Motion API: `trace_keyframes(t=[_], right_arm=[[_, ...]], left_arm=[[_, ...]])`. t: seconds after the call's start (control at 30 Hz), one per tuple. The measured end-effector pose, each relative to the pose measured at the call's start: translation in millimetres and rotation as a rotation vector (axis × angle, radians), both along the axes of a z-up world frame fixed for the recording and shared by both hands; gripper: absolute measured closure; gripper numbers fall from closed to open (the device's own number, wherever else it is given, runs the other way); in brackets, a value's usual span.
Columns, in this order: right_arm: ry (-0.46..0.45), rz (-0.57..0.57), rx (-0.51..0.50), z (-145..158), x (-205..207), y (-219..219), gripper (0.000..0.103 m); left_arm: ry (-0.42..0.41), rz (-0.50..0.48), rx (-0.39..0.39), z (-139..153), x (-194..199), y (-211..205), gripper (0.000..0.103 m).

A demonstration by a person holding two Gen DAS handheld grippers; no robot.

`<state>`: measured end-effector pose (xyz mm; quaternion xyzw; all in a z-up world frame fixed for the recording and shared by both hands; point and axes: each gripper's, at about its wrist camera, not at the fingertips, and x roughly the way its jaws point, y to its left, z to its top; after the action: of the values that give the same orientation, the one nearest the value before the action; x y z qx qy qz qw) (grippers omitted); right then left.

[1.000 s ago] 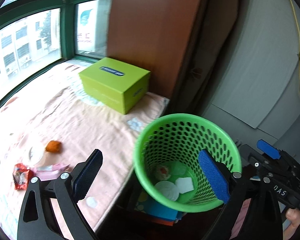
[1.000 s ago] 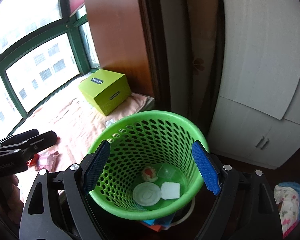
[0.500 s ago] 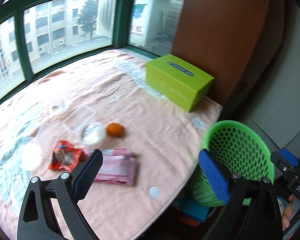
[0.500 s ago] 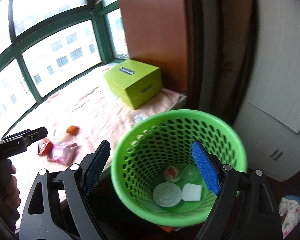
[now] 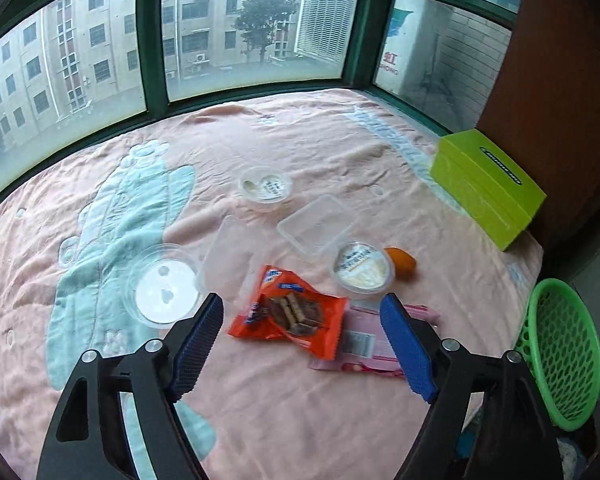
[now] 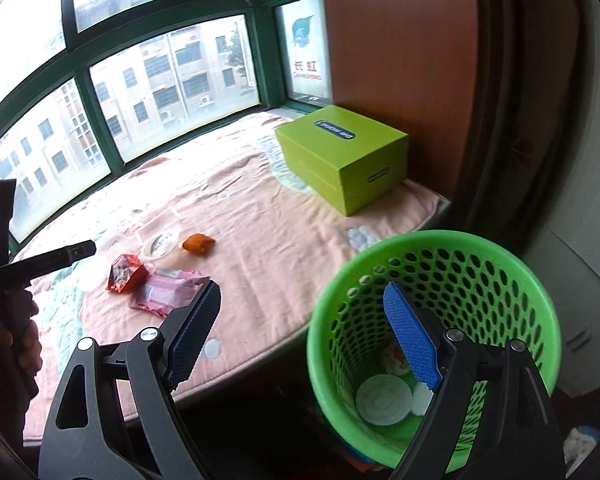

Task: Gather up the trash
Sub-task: 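Move both open tools back over the table toward the clear plastic containers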

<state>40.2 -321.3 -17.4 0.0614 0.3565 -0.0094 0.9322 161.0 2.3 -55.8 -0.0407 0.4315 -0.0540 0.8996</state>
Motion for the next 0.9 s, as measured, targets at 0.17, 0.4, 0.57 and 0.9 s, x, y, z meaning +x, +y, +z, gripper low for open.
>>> trace_keyframes(t=[0.17, 0.4, 0.57, 0.9], right_arm=[[0.016, 0.038, -0.007, -4, 12, 18, 0.020], [0.035, 0.092, -0.016, -9, 28, 43, 0.020], [0.061, 0.125, -0.012, -18, 39, 60, 0.020], [0.095, 0.206, 0.003, -29, 61, 94, 0.020]], left_arm=[[0.016, 0.031, 0.031, -13, 21, 25, 0.034], [0.065, 0.032, 0.033, -39, 47, 46, 0.045], [0.091, 0.030, 0.026, -52, 61, 56, 0.052], [0.129, 0.008, 0.010, -68, 77, 63, 0.086]])
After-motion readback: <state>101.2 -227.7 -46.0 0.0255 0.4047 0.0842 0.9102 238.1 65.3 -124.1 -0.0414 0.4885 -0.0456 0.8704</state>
